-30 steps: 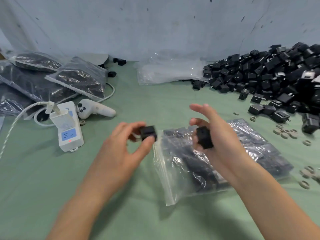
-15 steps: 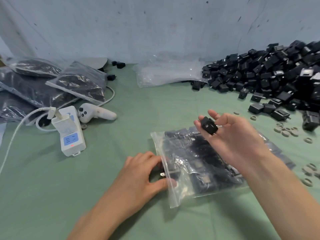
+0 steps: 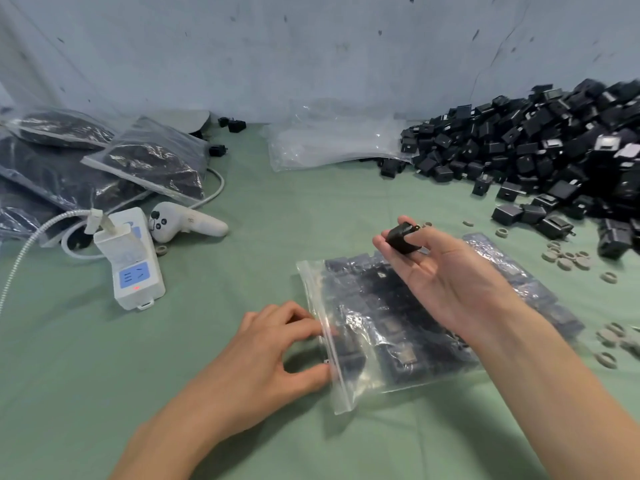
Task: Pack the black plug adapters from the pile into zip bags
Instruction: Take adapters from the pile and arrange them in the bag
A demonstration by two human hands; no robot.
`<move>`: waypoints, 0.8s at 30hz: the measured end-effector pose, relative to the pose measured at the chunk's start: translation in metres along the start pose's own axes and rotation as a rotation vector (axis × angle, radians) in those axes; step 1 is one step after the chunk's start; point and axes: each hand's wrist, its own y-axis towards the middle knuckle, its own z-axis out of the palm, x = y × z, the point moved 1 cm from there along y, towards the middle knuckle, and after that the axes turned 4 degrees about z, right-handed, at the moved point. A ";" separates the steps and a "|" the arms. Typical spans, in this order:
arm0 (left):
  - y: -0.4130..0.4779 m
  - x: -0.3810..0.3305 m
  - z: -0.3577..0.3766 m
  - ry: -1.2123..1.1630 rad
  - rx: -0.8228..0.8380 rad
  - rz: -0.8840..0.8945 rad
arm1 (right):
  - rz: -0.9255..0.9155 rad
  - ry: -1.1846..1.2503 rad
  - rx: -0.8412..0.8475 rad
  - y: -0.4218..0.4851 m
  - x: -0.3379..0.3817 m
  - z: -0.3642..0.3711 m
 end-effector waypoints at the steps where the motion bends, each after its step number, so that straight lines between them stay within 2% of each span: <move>1: 0.002 -0.001 0.001 0.007 -0.009 0.004 | -0.002 -0.005 -0.004 0.000 0.000 0.000; 6: 0.018 -0.005 0.008 0.061 -0.103 -0.037 | -0.038 -0.083 0.014 -0.001 -0.002 -0.003; 9: 0.025 -0.008 0.012 0.090 -0.155 -0.085 | -0.087 -0.264 0.032 0.000 -0.004 -0.005; 12: 0.026 -0.007 0.012 0.107 -0.110 -0.063 | -0.165 -0.518 0.066 -0.002 -0.005 -0.006; 15: 0.019 0.001 0.000 -0.048 -0.099 -0.072 | -0.220 -0.683 0.095 -0.006 -0.006 -0.003; 20: 0.010 0.001 -0.018 -0.259 -0.561 -0.177 | -0.358 -0.929 0.129 -0.015 -0.007 0.004; 22: 0.013 -0.010 -0.019 -0.367 -0.623 -0.156 | -0.442 -1.078 0.163 -0.018 -0.010 0.007; 24: 0.016 -0.021 -0.018 -0.486 -0.611 -0.112 | -0.512 -1.226 0.176 -0.020 -0.016 0.010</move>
